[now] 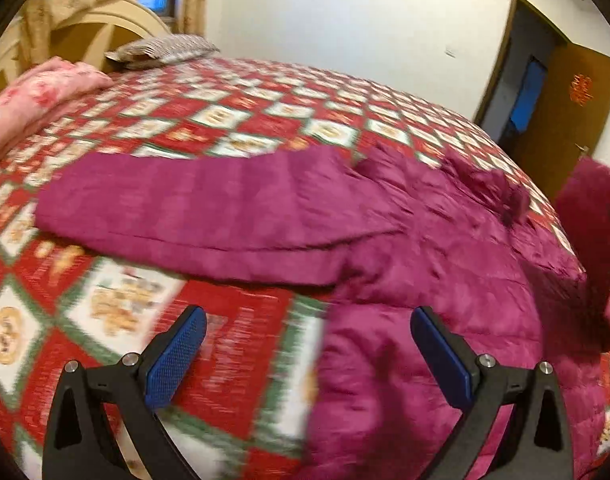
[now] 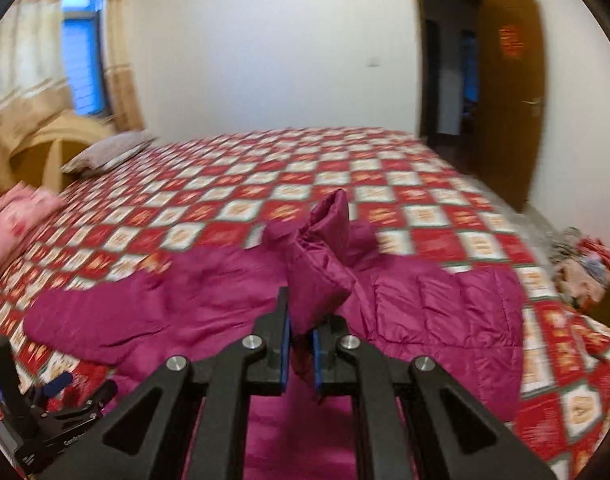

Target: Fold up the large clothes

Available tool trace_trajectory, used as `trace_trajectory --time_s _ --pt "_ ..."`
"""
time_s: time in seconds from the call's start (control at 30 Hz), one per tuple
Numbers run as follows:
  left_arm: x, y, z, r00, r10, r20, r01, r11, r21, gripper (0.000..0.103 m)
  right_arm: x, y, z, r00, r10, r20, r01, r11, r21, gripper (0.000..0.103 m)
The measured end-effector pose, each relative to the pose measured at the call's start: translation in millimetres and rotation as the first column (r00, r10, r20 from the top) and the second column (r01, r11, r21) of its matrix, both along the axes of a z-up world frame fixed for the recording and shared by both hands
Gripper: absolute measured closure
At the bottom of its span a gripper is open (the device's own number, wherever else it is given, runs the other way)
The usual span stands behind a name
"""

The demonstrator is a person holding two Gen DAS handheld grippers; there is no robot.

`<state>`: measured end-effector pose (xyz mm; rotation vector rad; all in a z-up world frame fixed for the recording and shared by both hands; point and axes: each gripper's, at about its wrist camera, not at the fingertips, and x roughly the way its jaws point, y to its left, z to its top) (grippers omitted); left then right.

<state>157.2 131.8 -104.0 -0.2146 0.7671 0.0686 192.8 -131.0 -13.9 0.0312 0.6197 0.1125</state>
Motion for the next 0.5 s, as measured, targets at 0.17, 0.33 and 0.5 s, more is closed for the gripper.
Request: trace_trajectory --time_s 0.17,0.33,0.5 --pt "4.4 16.6 -18.2 0.999 0.026 -0.025 -0.025 0.999 0.04 0.001 18.9 55.0 -40.6 0.993 0.106 -0.059 -0.107 0.994 -0.015 0.093" --pt "9.3 22.7 -29.4 0.998 0.027 -0.054 -0.028 0.999 -0.021 0.001 27.5 76.2 -70.6 0.976 0.179 -0.126 -0.179 0.984 0.016 0.092" --pt "10.8 16.0 -32.5 0.997 0.026 -0.071 -0.024 0.999 0.024 0.001 30.8 87.1 -86.3 0.942 0.279 -0.187 -0.259 0.958 0.121 0.06"
